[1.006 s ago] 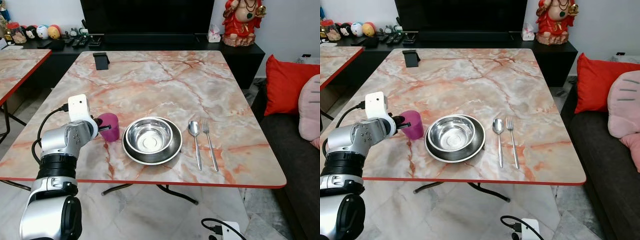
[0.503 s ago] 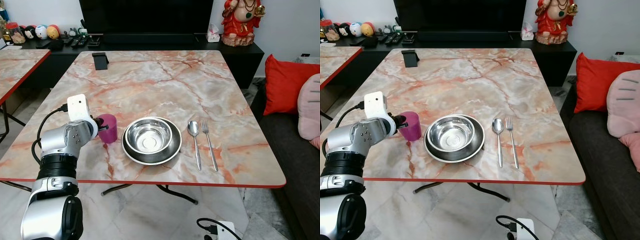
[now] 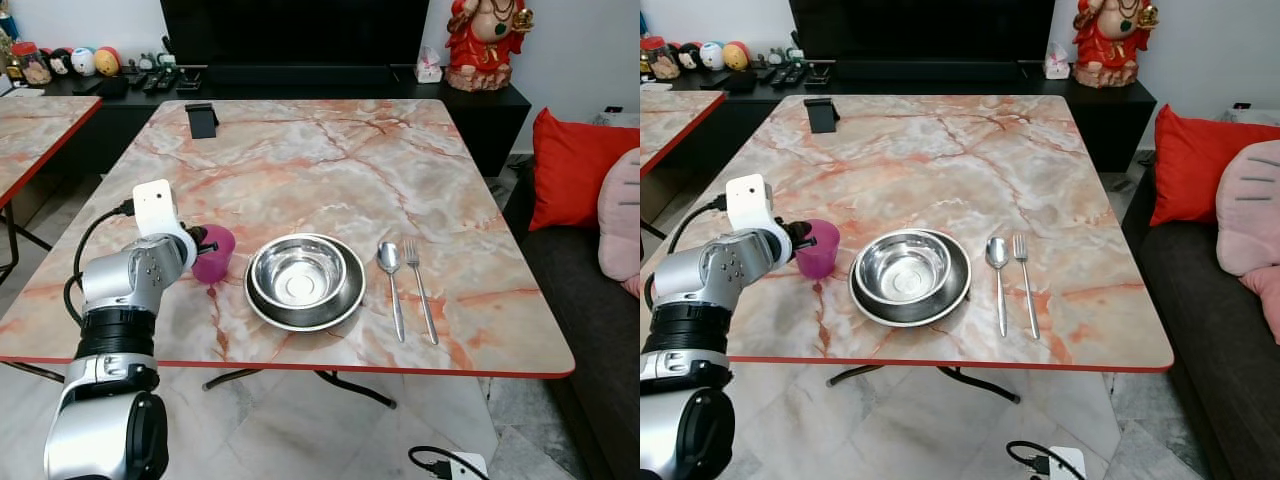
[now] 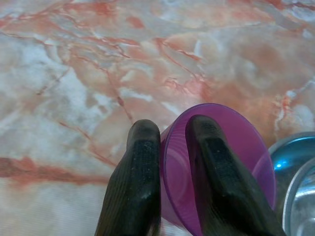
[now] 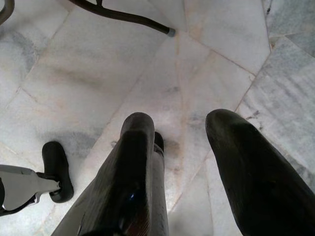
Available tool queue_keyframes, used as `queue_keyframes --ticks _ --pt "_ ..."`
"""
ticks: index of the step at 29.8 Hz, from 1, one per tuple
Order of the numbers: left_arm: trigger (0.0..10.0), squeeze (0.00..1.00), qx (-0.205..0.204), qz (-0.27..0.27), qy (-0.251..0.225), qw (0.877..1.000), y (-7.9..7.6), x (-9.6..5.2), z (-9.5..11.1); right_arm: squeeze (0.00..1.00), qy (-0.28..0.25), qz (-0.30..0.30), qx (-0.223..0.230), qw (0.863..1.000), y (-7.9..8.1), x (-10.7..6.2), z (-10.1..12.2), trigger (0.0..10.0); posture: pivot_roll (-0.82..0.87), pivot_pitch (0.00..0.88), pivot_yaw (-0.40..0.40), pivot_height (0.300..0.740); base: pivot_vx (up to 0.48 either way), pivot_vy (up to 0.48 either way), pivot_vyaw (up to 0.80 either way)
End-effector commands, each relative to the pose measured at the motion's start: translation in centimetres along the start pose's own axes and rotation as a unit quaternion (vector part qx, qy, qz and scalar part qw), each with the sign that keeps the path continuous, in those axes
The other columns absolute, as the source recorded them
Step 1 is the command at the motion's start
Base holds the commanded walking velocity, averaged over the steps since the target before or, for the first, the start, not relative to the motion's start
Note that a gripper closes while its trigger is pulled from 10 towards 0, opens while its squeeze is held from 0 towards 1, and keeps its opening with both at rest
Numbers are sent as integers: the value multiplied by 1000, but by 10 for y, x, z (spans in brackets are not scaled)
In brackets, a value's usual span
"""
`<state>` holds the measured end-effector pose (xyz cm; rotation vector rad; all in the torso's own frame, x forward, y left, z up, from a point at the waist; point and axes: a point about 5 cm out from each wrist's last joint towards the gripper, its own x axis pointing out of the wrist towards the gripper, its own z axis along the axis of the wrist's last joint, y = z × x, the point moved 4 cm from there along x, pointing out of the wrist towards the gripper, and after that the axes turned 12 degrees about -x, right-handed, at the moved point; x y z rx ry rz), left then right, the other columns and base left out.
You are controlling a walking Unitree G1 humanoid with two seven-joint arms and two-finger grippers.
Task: Setting the table
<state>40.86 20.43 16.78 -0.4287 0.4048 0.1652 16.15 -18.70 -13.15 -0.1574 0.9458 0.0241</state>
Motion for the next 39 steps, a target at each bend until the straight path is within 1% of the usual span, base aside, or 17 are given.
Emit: queue_keyframes --ticks 1,6,12,13,14,15,16,17,22,25,26,27,28,29,34,38,39 --pt "10000 0 3 3 -2 1000 2 -2 1 0 -3 4 1 1000 4 2 6 10000 -42 0 2 740 0 0 0" --pt "10000 0 6 8 1 1000 4 -2 -1 0 -9 8 -1 1000 12 5 17 10000 -42 0 0 740 0 0 0" --pt "10000 0 23 19 -6 1000 6 -2 0 0 -22 15 -6 1000 25 10 35 10000 -40 0 -4 740 0 0 0" --pt "10000 0 26 20 -7 999 7 -2 1 0 -25 16 -7 1000 30 10 40 10000 -39 0 -5 740 0 0 0" --pt "10000 0 27 20 -8 999 6 -2 1 0 -30 21 -8 999 41 12 48 10000 -39 0 -5 740 0 0 0" --pt "10000 0 27 20 -8 999 6 -2 1 0 -30 21 -8 999 41 12 48 10000 -39 0 -5 740 0 0 0" --pt "10000 0 35 19 -14 999 6 -3 2 0 -36 24 -8 999 52 12 57 10000 -40 0 -5 740 0 0 0" --pt "10000 0 37 19 -17 999 5 -3 3 0 -37 25 -8 999 54 13 60 10000 -40 0 -5 740 0 0 0" --pt "10000 0 58 23 -28 998 7 -4 8 0 -43 26 -9 999 60 13 68 10000 -39 0 -6 740 0 0 0" --pt "10000 0 60 25 -29 997 8 -4 9 0 -40 21 -7 999 53 13 63 10000 -39 0 -6 740 0 0 0" --pt "10000 255 60 27 -28 997 8 -4 9 0 -38 19 -7 999 48 13 59 10000 -39 0 -6 740 0 0 0" --pt "10000 255 60 27 -28 997 8 -4 9 0 -38 19 -7 999 48 13 59 10000 -39 0 -6 740 0 0 0" --pt "10000 890 59 28 -28 997 8 -4 9 0 -38 18 -7 999 47 13 59 10000 -39 0 -6 740 0 0 0" --pt "10000 1000 56 28 -25 998 8 -4 7 0 -37 17 -6 999 46 13 58 10000 -40 0 -5 740 0 0 0" --pt "10000 1000 50 23 -29 998 6 -4 7 0 -36 15 -6 999 43 13 57 10000 -40 0 -8 740 0 0 0" --pt "10000 1000 28 -2 -69 997 -4 -6 22 0 -36 14 -6 999 43 13 57 10000 -40 0 -9 740 0 0 0" --pt "10000 0 51 -22 -144 988 -13 -15 44 0 -36 13 -6 999 42 13 57 10000 -42 0 -7 740 0 0 0"
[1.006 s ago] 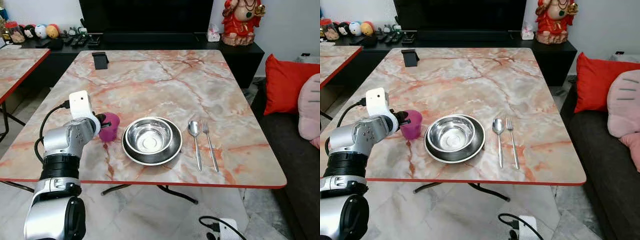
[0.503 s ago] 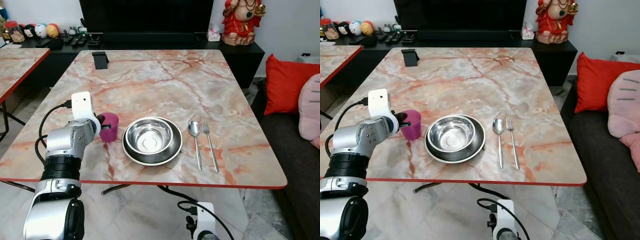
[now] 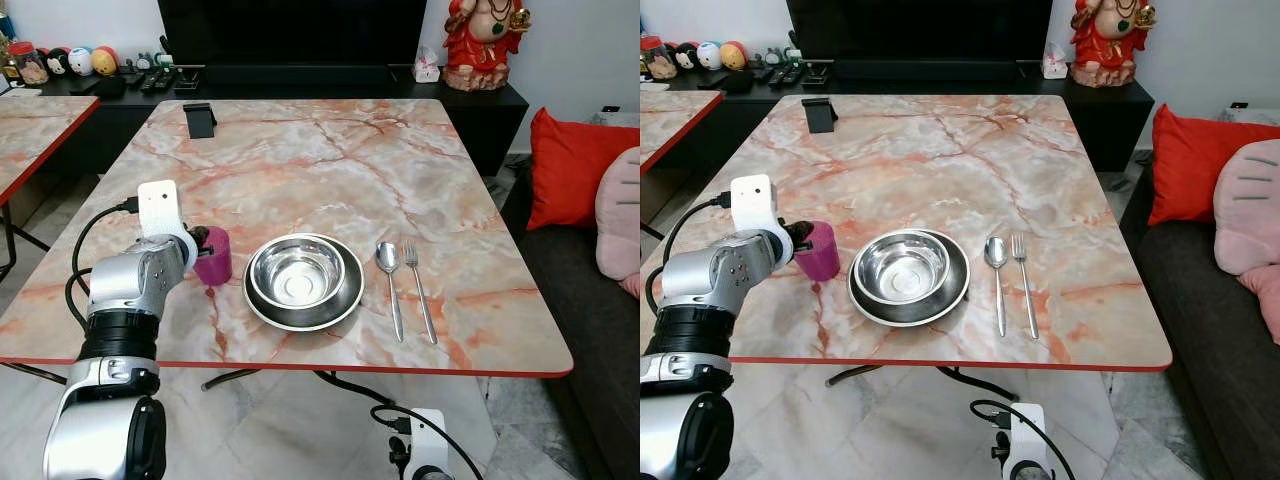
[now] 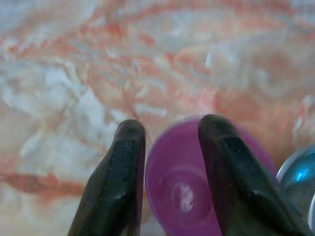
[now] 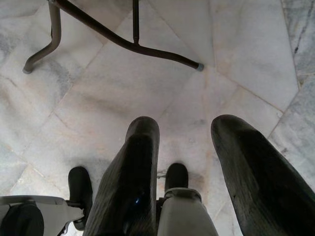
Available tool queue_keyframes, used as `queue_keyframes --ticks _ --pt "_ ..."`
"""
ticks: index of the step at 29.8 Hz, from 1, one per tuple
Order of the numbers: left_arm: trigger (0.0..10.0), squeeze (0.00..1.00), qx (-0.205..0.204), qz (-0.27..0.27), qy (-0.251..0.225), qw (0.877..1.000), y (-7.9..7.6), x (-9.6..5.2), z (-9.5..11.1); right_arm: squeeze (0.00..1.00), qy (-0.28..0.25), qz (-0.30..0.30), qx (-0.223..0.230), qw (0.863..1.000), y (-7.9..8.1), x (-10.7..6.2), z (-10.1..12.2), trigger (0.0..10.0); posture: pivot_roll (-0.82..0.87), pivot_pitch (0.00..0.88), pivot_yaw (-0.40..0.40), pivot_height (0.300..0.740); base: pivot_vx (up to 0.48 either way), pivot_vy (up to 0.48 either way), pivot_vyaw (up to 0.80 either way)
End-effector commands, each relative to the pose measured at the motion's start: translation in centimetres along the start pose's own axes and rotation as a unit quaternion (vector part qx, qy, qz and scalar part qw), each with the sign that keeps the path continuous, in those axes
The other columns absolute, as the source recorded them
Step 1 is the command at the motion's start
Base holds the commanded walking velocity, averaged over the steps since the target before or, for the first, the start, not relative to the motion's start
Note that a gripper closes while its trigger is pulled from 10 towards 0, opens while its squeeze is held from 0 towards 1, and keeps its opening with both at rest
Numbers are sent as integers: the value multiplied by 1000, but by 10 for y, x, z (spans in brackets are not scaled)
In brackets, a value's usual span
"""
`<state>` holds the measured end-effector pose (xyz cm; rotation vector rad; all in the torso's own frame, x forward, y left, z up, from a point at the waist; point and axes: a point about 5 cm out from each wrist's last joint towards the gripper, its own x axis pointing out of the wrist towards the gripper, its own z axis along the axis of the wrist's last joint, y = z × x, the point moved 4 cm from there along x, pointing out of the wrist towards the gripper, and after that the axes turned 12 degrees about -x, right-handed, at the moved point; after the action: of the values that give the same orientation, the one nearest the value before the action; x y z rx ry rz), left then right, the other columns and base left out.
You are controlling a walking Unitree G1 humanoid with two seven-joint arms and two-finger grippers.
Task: Setting the table
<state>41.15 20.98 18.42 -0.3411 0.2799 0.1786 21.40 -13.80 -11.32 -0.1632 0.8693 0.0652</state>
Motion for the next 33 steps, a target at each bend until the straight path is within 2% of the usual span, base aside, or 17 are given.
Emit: queue_keyframes --ticks 1,2,4,5,7,8,10,15,18,20,21,23,25,26,30,33 --pt "10000 0 34 -25 -111 993 -10 -11 37 0 2 -1 6 1000 0 -1 -3 10000 -40 0 -8 740 0 0 0" --pt "10000 0 65 -33 -148 986 -13 -15 46 0 2 -2 6 1000 0 -1 -3 10000 -40 0 -8 740 0 0 0" --pt "10000 0 102 -47 -187 976 -18 -21 53 0 2 -3 7 1000 0 -1 -3 10000 -37 0 -10 740 0 0 0" --pt "10000 0 123 -78 -220 965 -26 -29 54 0 0 -6 8 1000 -1 -1 -2 10000 -32 0 -12 740 0 0 0" --pt "10000 0 126 -90 -228 961 -29 -31 53 0 0 -7 8 1000 -2 -1 -2 10000 -32 0 -12 740 0 0 0" --pt "10000 0 160 -104 -250 949 -32 -37 46 0 -1 -12 10 1000 -4 -1 -3 10000 -34 0 -11 740 0 0 0" --pt "10000 0 181 -121 -261 941 -35 -42 37 0 -4 -18 16 1000 -7 -1 -2 10000 -37 0 -10 740 0 0 0" --pt "10000 0 169 -127 -284 935 -31 -49 21 0 -7 -36 19 999 -17 -1 -3 10000 -41 0 -10 740 0 0 0" --pt "10000 0 171 -128 -313 925 -32 -54 22 0 -6 -38 18 999 -20 -2 -5 10000 -41 0 -7 740 0 0 0" --pt "10000 0 167 -128 -322 923 -32 -55 24 0 -4 -40 17 999 -24 -3 -10 10000 -42 0 -5 740 0 0 0" --pt "10000 0 165 -127 -325 922 -32 -54 24 0 -6 -46 20 999 -35 -6 -18 10000 -43 0 0 740 0 0 0" --pt "10000 0 165 -126 -326 922 -32 -53 24 0 -8 -48 21 999 -39 -7 -19 10000 -44 0 5 740 0 0 0" --pt "10000 0 158 -111 -329 924 -26 -51 23 0 -14 -55 31 998 -53 -11 -25 10000 -49 0 13 740 0 0 0" --pt "10000 0 157 -106 -330 925 -24 -51 23 0 -14 -56 34 998 -56 -11 -26 10000 -48 0 13 740 0 0 0" --pt "10000 0 159 -85 -354 918 -15 -57 27 0 -9 -58 35 998 -60 -14 -32 10000 -40 0 12 740 0 0 0" --pt "10000 0 157 -78 -357 917 -12 -58 27 0 -8 -57 36 998 -60 -14 -32 10000 -39 0 14 740 0 0 0"
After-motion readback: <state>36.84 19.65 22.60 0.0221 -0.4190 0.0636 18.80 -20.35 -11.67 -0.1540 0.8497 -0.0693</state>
